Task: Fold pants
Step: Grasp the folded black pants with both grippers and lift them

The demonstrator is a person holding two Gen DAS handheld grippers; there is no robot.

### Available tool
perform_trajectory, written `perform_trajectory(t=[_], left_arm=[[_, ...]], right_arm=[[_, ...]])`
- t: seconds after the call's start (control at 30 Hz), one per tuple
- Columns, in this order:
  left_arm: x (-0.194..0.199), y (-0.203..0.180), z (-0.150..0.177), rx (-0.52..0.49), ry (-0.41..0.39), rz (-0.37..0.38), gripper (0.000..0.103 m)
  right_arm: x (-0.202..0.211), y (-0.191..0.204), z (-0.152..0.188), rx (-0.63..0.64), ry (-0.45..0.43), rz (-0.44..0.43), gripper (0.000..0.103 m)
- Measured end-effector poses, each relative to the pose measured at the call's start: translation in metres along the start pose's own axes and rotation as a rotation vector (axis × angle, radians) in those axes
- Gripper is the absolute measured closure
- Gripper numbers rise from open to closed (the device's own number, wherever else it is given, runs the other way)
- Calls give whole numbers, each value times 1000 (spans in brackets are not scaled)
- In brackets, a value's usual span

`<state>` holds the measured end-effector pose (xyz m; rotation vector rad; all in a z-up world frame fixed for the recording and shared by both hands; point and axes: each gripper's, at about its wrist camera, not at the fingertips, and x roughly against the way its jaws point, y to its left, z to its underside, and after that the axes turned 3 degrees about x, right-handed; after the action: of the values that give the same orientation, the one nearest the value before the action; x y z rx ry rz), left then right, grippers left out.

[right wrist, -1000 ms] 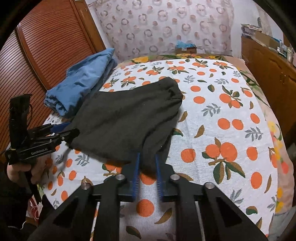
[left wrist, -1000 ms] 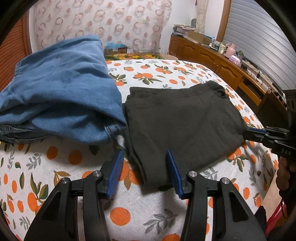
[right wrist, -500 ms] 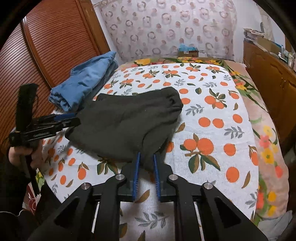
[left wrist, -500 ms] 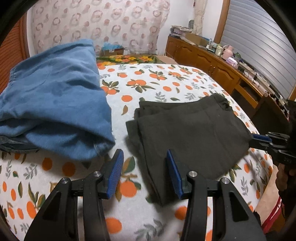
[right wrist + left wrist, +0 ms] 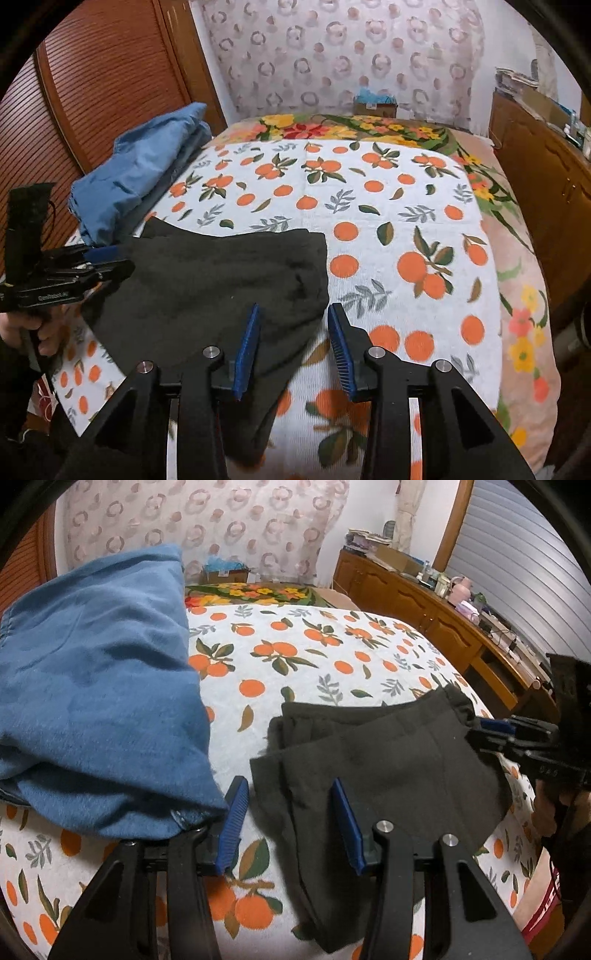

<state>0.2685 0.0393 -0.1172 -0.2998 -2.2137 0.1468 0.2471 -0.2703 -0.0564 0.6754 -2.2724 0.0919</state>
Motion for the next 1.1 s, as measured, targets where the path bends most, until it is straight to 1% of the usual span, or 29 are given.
perform_trajectory(t=[0.1,0.23,0.27,0.3,0.33,0.37,0.47,0.6,0.7,0.83,0.9,0.97,1.1], left_arm=[[-4,0,-4,3,-4,-1,54],[-8,-2,-10,12,-3,7,54],[-9,-3,-11,9,-2,12,56],[-10,-5,-11,2,1,19,63],[-10,-7,-11,-3,3,23,66],[-10,-9,-10,-11,5,25,72],[-9,-8,-9,-13,8,35,80],[-8,-3,-9,5,13,64,87],[-8,-6,-8,-9,8,57,88],[-10,-4,-9,0,9,56,87],[-11,-5,-10,-4,15,57,86],[-12,-5,-13,-5,20,55,82],[-14,-5,-15,-13,15,52,81]], right_arm=[[-8,2,1,10,10,-5,64],[-9,-2,1,7,2,-17,64],[-9,-3,1,8,2,-19,64],[-9,-3,1,8,2,-21,64],[-10,-3,1,8,3,-21,64],[-10,-3,1,10,3,-21,64],[-10,-2,2,12,3,-21,64],[-9,-4,-1,19,4,-19,64],[-10,-6,-5,18,5,-19,64],[-16,-8,-11,25,18,-41,62],[-21,-10,-15,21,26,-44,58],[-24,-11,-18,20,29,-54,58],[-29,-6,-22,42,32,-43,58]])
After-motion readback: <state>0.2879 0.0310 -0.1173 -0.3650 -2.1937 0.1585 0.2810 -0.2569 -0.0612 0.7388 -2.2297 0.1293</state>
